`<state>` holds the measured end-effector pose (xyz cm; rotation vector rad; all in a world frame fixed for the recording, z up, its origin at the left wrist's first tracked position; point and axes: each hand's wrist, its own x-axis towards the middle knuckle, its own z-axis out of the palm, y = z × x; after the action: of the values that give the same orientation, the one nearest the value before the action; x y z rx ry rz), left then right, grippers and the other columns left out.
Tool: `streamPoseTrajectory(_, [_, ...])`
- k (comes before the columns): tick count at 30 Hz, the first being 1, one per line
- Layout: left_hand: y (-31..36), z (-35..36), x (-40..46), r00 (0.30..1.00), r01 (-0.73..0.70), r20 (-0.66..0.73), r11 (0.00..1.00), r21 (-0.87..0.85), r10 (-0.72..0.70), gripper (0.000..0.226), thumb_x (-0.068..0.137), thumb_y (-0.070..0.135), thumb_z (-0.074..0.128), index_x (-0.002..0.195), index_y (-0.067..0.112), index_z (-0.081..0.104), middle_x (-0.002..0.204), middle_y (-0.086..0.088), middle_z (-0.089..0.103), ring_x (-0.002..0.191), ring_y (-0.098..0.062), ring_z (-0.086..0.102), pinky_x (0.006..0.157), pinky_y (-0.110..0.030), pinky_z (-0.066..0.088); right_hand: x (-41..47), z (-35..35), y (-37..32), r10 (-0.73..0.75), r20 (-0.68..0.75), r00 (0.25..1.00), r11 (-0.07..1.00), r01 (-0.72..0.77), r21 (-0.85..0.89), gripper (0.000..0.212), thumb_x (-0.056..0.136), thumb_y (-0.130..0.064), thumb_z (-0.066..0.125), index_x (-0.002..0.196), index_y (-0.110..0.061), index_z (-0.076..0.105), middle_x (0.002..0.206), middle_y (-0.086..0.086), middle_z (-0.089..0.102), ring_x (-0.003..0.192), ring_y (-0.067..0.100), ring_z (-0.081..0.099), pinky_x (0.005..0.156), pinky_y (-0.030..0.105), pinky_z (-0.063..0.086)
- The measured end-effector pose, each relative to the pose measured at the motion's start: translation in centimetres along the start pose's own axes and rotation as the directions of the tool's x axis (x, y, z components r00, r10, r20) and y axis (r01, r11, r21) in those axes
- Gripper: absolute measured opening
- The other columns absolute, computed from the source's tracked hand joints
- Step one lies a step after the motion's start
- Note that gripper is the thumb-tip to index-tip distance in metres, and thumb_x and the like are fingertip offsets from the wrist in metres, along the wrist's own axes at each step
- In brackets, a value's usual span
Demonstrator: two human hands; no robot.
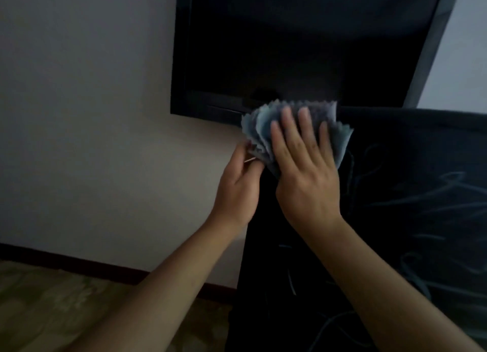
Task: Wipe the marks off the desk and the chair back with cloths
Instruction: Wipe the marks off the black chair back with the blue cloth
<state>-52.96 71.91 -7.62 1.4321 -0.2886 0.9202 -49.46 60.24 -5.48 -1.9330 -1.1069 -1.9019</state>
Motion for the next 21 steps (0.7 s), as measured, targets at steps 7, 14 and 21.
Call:
streamPoseTrajectory(7, [-0.6, -0.3, -0.6, 0.999, 0.034, 0.044, 0.999, -0.027, -0.033, 0.058, 0.08, 0.006, 0.05, 0.131, 0.034, 0.053, 0.123, 0.012, 0.066, 0.113, -0.002, 0.062, 0.097, -0.023, 0.047, -4.2, -1.0, 1.5, -0.143, 0.22, 0.965, 0.982, 0.167, -0.09, 0.05, 0.104, -0.01, 0.014, 0.141, 0.001, 0.045, 0.15, 0.019, 0.038, 0.142, 0.034, 0.032, 0.12, 0.05, 0.02])
streamPoseTrajectory(14, [1.1, 2.0, -1.2, 0.924, -0.352, 0.029, 0.818, 0.455, 0.381, 0.07, 0.083, 0.012, 0.056, 0.15, 0.019, 0.037, 0.151, 0.001, 0.038, 0.14, -0.009, 0.038, 0.112, -0.025, 0.038, -0.8, -2.2, 3.2, -0.103, 0.045, 0.994, 0.988, 0.108, -0.112, 0.039, 0.102, -0.008, 0.044, 0.14, 0.002, 0.047, 0.149, 0.019, 0.039, 0.143, 0.032, 0.03, 0.12, 0.048, 0.016])
streamPoseTrajectory(21, [-0.6, 2.5, -1.9, 0.821, -0.56, 0.375, 0.48, 0.675, 0.43, 0.079, 0.085, 0.04, 0.049, 0.157, 0.026, 0.022, 0.167, -0.011, -0.002, 0.154, -0.028, -0.006, 0.122, -0.047, 0.014, -4.7, -4.6, 6.1, -0.15, 0.18, 0.972, 0.955, 0.19, -0.229, 0.042, 0.102, -0.017, 0.04, 0.141, -0.001, 0.047, 0.15, 0.015, 0.039, 0.143, 0.031, 0.033, 0.119, 0.049, 0.023])
